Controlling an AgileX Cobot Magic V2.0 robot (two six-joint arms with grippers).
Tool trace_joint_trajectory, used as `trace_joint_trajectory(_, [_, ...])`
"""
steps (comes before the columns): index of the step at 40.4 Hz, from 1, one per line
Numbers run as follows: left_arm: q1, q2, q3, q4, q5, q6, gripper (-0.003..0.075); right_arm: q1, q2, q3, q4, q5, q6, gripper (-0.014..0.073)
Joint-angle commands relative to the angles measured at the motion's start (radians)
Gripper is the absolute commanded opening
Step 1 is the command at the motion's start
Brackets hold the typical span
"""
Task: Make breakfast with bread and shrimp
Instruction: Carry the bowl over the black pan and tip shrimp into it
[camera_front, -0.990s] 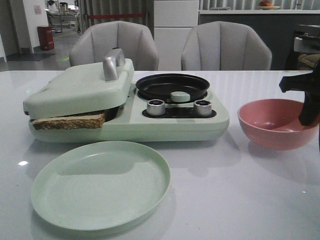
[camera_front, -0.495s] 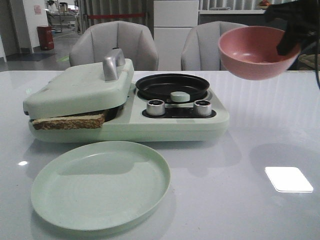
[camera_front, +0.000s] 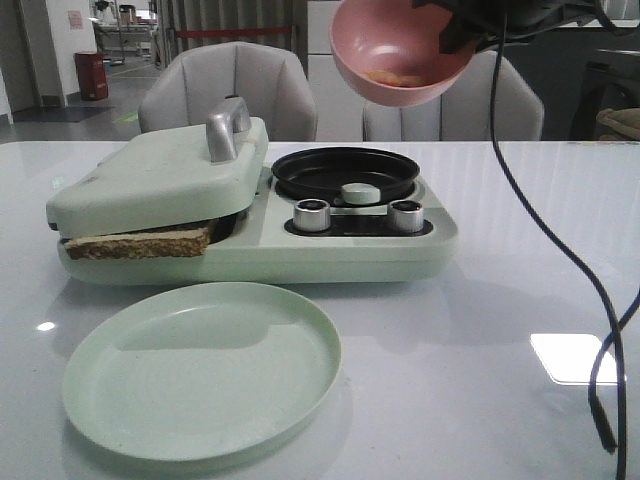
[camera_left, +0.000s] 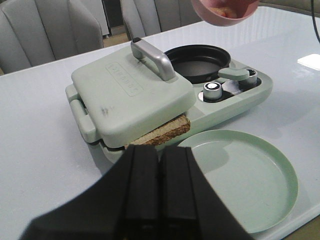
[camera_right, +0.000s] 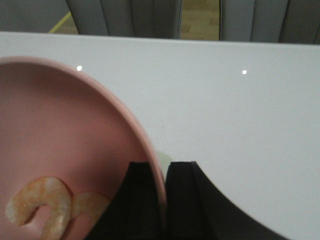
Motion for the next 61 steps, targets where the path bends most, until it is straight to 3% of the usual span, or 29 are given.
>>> trace_joint_trajectory(1, [-0.008, 0.007, -0.029, -0.026, -0.069, -0.008, 0.0033, 0.002, -0.004, -0.041, 0.003, -0.246, -0.006, -0.004])
trace_joint_trajectory(9, [-0.008, 0.007, -0.029, -0.026, -0.069, -0.008, 0.0033, 0.004, 0.1, -0.041, -0.049, -0.521, -0.006, -0.004])
trace_joint_trajectory(19, [-0.008, 0.007, -0.029, -0.026, -0.069, -0.008, 0.0033, 0.004, 0.22, -0.041, -0.4, -0.823, -0.009, -0.004])
trace_joint_trajectory(23, [-0.008, 0.007, -0.029, -0.026, -0.069, -0.008, 0.0033, 0.004, 0.248, -0.041, -0.471, -0.906, -0.065, -0.004])
trace_joint_trajectory(32, [-0.008, 0.007, -0.029, -0.026, -0.069, -0.008, 0.0033, 0.009, 0.267, -0.041, -0.477, -0.983, -0.332, -0.004])
trace_joint_trajectory(43, [-0.008, 0.007, -0.029, -0.026, -0.069, -0.008, 0.0033, 0.055, 0.267, -0.041, -0.483, -1.047, -0.839, -0.004])
trace_joint_trajectory(61, [-0.008, 0.007, -0.029, -0.026, -0.069, -0.008, 0.0033, 0.064, 0.267, -0.041, -0.467, -1.183, -0.843, -0.004])
